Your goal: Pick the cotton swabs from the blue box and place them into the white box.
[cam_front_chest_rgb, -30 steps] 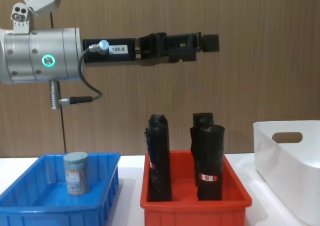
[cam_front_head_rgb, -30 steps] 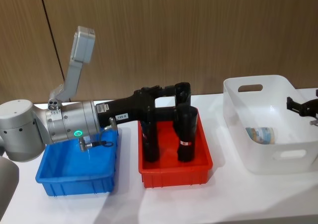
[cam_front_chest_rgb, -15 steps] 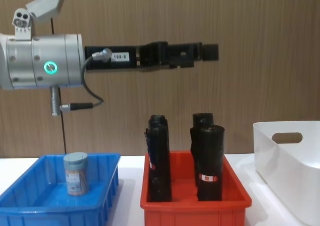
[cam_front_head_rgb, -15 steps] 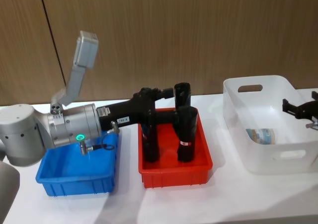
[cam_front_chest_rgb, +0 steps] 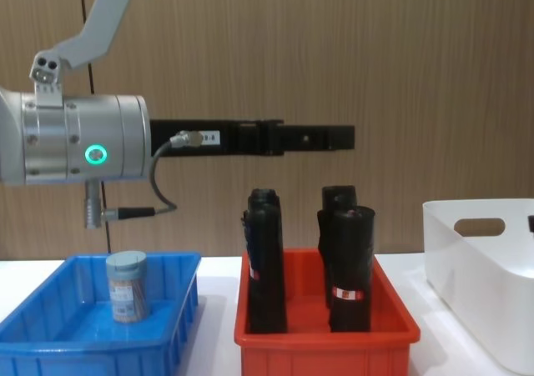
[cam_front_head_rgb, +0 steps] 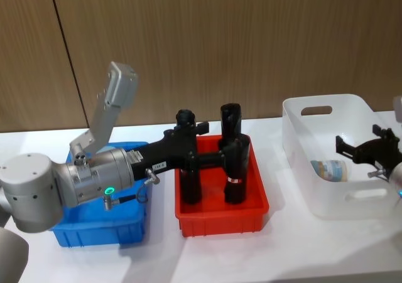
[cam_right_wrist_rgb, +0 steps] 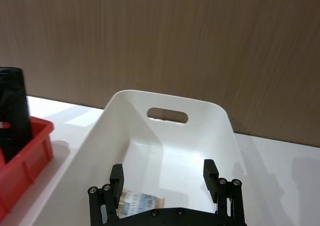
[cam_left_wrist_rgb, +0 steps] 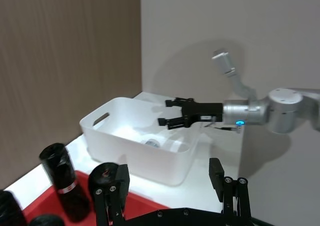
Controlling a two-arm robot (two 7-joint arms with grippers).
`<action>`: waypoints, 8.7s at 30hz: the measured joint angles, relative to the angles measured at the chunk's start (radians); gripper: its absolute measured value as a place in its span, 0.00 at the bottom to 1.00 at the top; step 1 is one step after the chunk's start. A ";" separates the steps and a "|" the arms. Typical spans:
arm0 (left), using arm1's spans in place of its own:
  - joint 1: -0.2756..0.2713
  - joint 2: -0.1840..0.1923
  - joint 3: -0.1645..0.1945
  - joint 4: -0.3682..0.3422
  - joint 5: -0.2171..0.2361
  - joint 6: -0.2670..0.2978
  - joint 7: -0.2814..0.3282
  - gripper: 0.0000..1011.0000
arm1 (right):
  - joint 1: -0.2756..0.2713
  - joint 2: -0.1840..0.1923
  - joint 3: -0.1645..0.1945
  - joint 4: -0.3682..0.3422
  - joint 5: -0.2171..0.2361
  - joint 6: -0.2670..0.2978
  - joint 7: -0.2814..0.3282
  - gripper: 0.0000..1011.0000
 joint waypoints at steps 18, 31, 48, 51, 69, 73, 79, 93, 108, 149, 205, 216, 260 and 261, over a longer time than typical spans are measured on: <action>0.098 0.020 0.028 -0.089 0.074 -0.073 0.239 0.99 | -0.167 -0.022 0.019 -0.229 -0.006 -0.002 -0.020 0.99; 0.167 0.034 0.047 -0.155 0.127 -0.124 0.409 0.99 | -0.300 -0.039 0.034 -0.410 -0.010 -0.003 -0.036 0.99; 0.260 0.053 0.073 -0.240 0.198 -0.193 0.638 0.99 | -0.457 -0.059 0.051 -0.626 -0.016 -0.005 -0.054 0.99; 0.273 0.055 0.076 -0.251 0.207 -0.203 0.668 0.99 | -0.473 -0.061 0.053 -0.647 -0.016 -0.005 -0.056 0.99; 0.339 0.068 0.094 -0.312 0.258 -0.253 0.830 0.99 | -0.500 -0.064 0.055 -0.683 -0.017 -0.006 -0.059 0.99; 0.340 0.068 0.094 -0.313 0.258 -0.253 0.831 0.99 | -0.500 -0.064 0.055 -0.683 -0.017 -0.006 -0.059 0.99; 0.339 0.068 0.094 -0.313 0.258 -0.253 0.832 0.99 | -0.500 -0.064 0.055 -0.683 -0.016 -0.006 -0.059 0.99; 0.339 0.068 0.093 -0.312 0.258 -0.253 0.832 0.99 | -0.489 -0.057 0.063 -0.658 -0.007 -0.003 -0.023 0.99; 0.339 0.068 0.094 -0.312 0.258 -0.252 0.832 0.99 | -0.395 -0.048 0.088 -0.491 0.043 0.012 0.166 0.99; 0.339 0.068 0.094 -0.312 0.258 -0.253 0.832 0.99 | -0.052 -0.149 0.038 -0.039 0.037 -0.029 0.519 0.99; 0.339 0.068 0.094 -0.312 0.258 -0.253 0.832 0.99 | 0.254 -0.282 -0.032 0.486 -0.026 -0.217 0.581 0.99; 0.339 0.068 0.093 -0.312 0.258 -0.253 0.832 0.99 | 0.303 -0.300 -0.035 0.584 -0.027 -0.263 0.595 0.83; 0.339 0.068 0.094 -0.312 0.258 -0.253 0.832 0.99 | 0.166 -0.212 0.038 0.111 0.019 -0.137 0.501 0.50; 0.339 0.068 0.093 -0.312 0.258 -0.253 0.832 0.99 | 0.157 -0.206 0.044 0.084 0.020 -0.130 0.489 0.50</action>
